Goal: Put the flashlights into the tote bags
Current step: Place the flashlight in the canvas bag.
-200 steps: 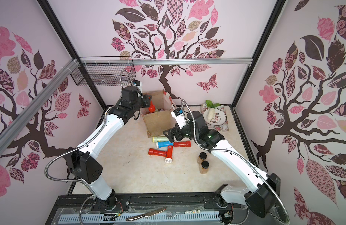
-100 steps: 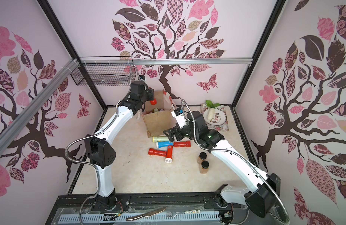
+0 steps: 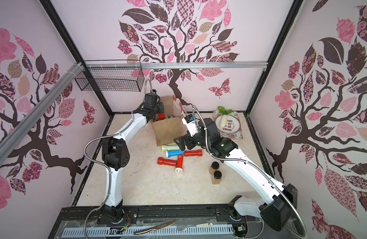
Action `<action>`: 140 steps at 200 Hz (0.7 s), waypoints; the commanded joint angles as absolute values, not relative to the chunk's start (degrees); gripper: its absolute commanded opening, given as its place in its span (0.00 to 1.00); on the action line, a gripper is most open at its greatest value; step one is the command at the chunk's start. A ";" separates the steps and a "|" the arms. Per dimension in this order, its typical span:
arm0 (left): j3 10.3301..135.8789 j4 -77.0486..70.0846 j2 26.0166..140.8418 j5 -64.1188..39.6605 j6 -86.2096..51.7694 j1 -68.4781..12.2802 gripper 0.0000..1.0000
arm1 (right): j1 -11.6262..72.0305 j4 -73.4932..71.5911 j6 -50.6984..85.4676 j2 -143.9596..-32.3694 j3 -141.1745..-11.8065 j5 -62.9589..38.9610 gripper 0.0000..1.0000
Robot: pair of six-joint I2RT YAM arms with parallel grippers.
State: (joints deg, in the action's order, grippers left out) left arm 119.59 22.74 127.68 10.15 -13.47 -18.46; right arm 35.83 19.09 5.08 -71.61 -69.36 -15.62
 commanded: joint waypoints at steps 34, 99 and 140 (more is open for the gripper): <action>121.28 20.82 127.68 9.23 -14.42 -18.11 0.01 | 35.98 20.49 4.06 -71.81 -70.27 -14.38 1.00; 120.17 20.29 124.84 9.76 -13.31 -18.11 0.44 | 36.01 20.59 3.78 -71.79 -70.77 -13.69 1.00; 120.67 20.15 121.07 9.25 -11.95 -18.15 0.69 | 35.98 20.57 3.87 -71.41 -70.82 -13.19 1.00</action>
State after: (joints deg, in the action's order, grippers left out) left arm 119.57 22.41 126.69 9.78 -13.15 -18.35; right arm 35.83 19.62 4.86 -71.64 -69.36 -14.00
